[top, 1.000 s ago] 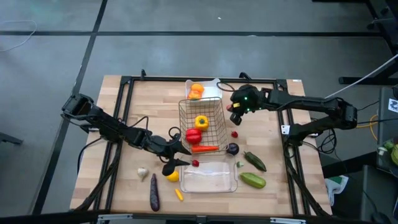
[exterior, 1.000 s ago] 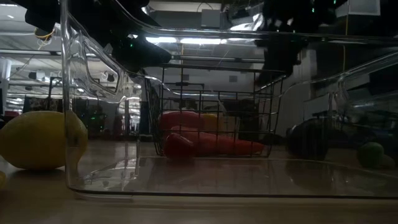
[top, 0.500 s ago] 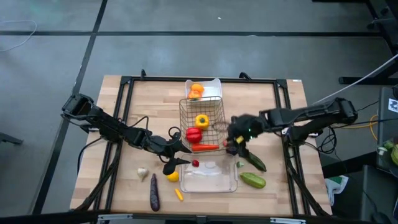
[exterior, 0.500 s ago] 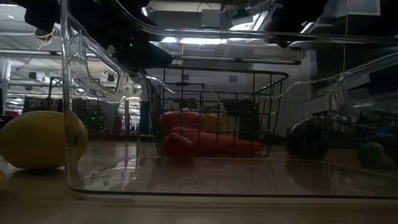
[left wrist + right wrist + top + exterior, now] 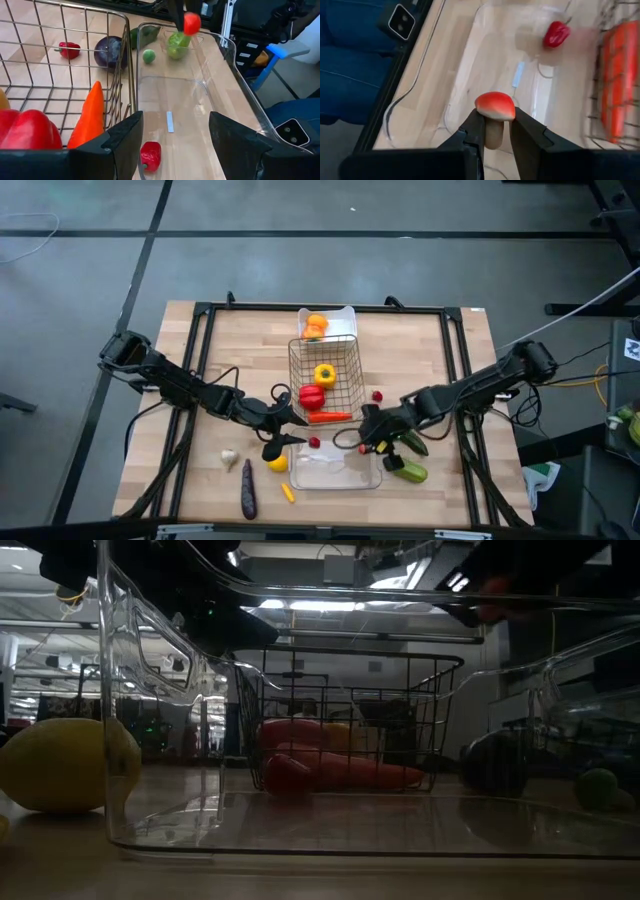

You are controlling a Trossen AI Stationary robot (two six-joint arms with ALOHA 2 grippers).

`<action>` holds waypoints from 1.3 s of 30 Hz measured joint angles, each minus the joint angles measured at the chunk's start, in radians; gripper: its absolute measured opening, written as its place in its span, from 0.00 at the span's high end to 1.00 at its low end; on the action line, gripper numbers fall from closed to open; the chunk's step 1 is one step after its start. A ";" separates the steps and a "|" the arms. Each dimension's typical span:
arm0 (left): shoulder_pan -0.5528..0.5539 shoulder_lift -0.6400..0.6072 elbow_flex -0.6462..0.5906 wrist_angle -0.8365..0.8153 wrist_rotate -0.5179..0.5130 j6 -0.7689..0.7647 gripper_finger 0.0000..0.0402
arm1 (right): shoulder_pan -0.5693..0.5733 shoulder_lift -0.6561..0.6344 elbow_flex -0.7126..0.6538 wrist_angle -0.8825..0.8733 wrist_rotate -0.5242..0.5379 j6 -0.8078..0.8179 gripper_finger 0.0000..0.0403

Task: Sort produce into baskets
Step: Put the orange mushroom into the transparent bin, then put the left green mushroom into the transparent bin

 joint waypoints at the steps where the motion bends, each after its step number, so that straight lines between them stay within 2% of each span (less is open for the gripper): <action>1: 0.000 0.000 0.000 0.000 0.000 0.001 0.44 | 0.005 0.015 0.000 0.010 0.000 0.000 0.83; 8: 0.000 0.000 0.000 0.000 0.000 0.015 0.44 | 0.008 0.079 0.000 0.028 0.001 0.000 0.81; 19: 0.000 -0.015 0.000 0.000 0.001 0.015 0.44 | 0.008 0.093 0.000 0.036 0.002 0.000 0.61; 28: -0.004 -0.094 0.000 -0.011 0.008 0.015 0.44 | 0.008 0.093 0.000 0.030 0.002 0.000 0.59; 33: -0.010 -0.199 0.000 -0.169 0.010 0.011 0.44 | 0.008 0.093 0.000 0.024 0.002 0.000 0.59; 39: -0.016 -0.362 0.000 -0.507 0.010 -0.062 0.44 | 0.008 0.093 0.000 0.024 0.002 0.000 0.59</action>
